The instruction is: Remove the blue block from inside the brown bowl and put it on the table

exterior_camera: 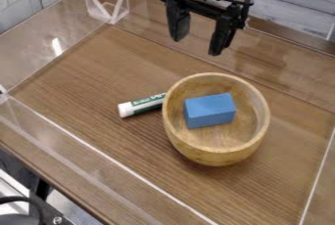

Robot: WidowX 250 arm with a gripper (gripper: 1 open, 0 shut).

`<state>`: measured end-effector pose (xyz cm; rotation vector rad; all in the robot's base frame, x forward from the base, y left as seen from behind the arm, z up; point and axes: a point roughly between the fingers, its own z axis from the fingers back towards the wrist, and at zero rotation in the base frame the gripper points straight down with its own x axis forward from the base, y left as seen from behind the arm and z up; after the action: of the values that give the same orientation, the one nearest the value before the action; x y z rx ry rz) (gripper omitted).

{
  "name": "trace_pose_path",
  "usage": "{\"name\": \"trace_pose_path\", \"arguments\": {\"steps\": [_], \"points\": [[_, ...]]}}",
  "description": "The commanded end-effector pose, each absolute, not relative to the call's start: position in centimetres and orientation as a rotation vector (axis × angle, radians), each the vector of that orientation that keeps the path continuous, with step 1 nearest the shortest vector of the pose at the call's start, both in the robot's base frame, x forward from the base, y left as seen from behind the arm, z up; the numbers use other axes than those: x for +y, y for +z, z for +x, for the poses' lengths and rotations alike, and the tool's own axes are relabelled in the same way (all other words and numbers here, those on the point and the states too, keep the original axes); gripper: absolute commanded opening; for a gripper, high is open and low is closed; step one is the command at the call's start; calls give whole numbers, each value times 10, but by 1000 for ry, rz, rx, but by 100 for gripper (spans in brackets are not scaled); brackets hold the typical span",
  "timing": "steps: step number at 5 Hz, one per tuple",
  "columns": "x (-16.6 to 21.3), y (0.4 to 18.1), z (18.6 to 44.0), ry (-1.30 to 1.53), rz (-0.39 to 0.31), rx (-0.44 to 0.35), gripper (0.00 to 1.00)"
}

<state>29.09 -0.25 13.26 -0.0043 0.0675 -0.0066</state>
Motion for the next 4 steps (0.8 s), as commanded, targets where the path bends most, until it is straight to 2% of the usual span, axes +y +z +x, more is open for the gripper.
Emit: {"name": "trace_pose_path", "arguments": {"steps": [1, 4], "points": [[-7, 127, 285, -109, -5, 74, 100], [-31, 107, 265, -479, 0, 56, 100]]}}
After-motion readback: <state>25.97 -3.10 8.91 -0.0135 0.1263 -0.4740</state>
